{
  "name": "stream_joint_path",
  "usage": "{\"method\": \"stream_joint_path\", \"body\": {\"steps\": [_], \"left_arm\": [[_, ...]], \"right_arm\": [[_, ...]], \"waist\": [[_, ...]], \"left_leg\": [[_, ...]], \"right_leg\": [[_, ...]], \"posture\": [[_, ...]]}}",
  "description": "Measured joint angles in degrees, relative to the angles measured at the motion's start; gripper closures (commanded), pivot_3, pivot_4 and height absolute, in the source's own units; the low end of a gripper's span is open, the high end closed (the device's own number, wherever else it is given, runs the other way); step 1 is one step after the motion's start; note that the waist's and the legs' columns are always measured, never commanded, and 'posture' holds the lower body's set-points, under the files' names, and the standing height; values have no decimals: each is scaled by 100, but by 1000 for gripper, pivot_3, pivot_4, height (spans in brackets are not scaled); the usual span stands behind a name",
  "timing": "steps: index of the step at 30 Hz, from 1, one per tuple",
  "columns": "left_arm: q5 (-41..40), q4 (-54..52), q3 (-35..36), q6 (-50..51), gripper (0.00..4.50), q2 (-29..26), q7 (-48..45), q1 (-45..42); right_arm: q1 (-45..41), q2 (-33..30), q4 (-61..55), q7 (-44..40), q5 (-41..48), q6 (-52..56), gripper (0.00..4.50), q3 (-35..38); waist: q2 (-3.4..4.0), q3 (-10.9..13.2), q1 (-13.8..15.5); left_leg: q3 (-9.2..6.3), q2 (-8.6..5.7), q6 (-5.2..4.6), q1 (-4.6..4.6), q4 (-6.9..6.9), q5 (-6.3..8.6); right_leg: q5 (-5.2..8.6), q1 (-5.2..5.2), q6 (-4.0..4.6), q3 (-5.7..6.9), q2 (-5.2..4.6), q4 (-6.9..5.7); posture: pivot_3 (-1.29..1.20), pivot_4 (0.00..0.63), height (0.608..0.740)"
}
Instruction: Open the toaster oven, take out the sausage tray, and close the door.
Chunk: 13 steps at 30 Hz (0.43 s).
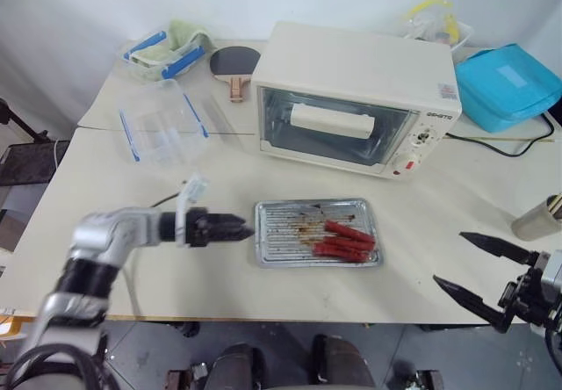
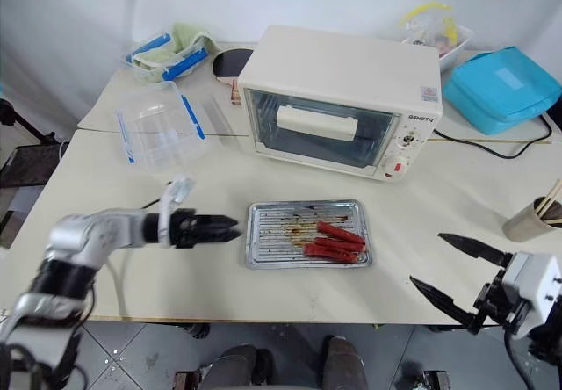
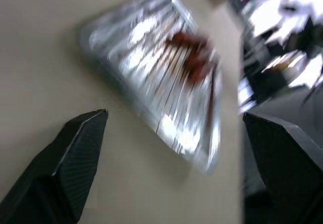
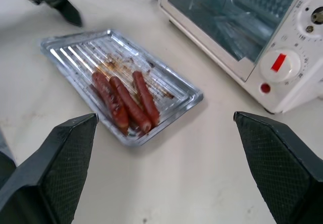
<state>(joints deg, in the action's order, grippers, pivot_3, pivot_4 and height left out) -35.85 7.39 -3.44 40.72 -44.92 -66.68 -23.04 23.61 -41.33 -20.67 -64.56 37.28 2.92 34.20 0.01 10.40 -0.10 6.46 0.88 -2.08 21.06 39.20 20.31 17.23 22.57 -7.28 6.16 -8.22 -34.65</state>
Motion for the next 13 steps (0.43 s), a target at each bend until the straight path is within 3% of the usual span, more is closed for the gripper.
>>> {"method": "stream_joint_path", "body": {"steps": [2, 7, 13], "left_arm": [[215, -108, 177, -699, 15, -92, -184, 364], [988, -290, 1031, -3554, 15, -46, -306, 1436], [947, -734, 1591, -3737, 15, -6, 149, 1701]], "right_arm": [[-207, -64, 117, -81, 1, 47, 0, -70], [-919, -376, 610, -544, -5, 40, 0, -348], [-950, -718, 769, -1325, -61, -58, 0, -525]], "waist": [[1, 1, 76], [6, 3, 143], [6, 3, 160]], "left_leg": [[-12, -13, -7, 8, 1, -3], [-14, -12, -17, 15, 1, 9], [-17, -13, -29, 19, 0, 12]], "right_leg": [[0, 3, 1, -2, -28, 15], [-5, 1, 0, -12, -67, 40], [-7, -9, -4, 36, -29, 18]], "posture": [[0, 150, 740], [0, 150, 740], [0, 150, 740]]}}
